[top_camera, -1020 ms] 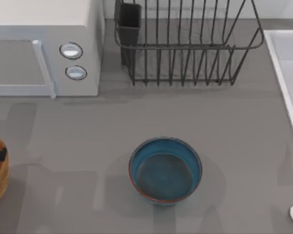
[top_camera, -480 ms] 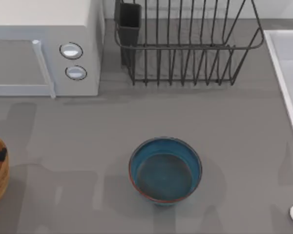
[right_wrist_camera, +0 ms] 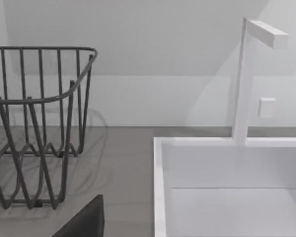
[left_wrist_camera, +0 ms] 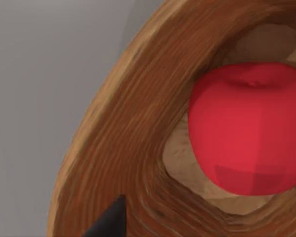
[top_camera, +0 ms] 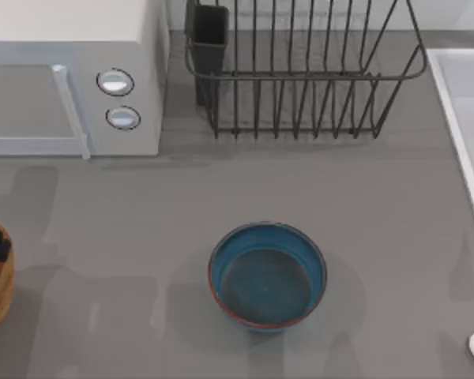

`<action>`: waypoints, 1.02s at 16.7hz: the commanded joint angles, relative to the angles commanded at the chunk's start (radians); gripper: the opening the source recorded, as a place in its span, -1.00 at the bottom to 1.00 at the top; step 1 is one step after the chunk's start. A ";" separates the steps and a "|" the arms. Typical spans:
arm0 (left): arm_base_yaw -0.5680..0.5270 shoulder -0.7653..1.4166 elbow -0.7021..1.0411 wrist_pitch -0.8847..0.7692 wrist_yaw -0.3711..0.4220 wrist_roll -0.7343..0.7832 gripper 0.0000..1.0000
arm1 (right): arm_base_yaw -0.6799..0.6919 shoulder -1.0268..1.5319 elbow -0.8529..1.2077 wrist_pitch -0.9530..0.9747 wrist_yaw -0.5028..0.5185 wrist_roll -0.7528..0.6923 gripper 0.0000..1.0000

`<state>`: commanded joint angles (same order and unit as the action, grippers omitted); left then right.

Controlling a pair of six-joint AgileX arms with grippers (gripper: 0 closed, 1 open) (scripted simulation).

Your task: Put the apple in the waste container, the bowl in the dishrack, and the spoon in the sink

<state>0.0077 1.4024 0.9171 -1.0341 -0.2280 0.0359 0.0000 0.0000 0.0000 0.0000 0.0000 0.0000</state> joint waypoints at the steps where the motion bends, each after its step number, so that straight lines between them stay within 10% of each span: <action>1: 0.000 0.000 0.000 0.000 0.000 0.000 1.00 | 0.000 0.000 0.000 0.000 0.000 0.000 1.00; 17: -0.006 -0.385 -0.277 0.284 0.079 -0.013 1.00 | 0.000 0.000 0.000 0.000 0.000 0.000 1.00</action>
<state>0.0012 1.0174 0.6404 -0.7499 -0.1492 0.0234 0.0000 0.0000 0.0000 0.0000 0.0000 0.0000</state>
